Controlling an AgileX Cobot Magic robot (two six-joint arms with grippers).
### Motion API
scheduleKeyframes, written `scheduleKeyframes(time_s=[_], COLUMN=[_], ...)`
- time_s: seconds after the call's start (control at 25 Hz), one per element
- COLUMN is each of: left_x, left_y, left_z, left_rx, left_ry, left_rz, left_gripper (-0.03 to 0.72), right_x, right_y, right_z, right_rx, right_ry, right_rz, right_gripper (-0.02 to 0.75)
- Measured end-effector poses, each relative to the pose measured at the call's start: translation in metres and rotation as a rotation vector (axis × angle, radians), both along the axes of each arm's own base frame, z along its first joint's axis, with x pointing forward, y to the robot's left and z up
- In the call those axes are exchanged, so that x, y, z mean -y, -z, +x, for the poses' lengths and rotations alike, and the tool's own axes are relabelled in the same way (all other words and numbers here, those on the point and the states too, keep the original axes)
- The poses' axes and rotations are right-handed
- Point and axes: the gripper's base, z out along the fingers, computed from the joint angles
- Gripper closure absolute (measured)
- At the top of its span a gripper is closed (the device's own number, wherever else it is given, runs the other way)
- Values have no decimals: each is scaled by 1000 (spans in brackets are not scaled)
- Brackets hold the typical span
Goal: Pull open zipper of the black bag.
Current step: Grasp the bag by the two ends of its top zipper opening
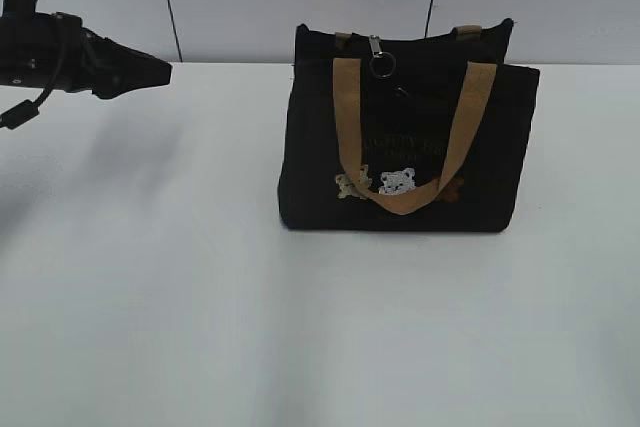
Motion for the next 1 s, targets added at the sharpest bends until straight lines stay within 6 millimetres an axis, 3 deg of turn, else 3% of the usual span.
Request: scheduleKeyframes(time_s=[0.32, 1.0], left_x=[2, 7], left_y=[16, 11], left_z=[7, 4], left_rx=[33, 52], left_ry=[8, 74], left_rz=[-30, -83], left_gripper=[373, 363], right_x=[0, 0], right_y=[0, 0], right_z=[0, 0], right_rx=[0, 0], right_ry=[0, 0], right_rz=[0, 0], right_gripper=[143, 143])
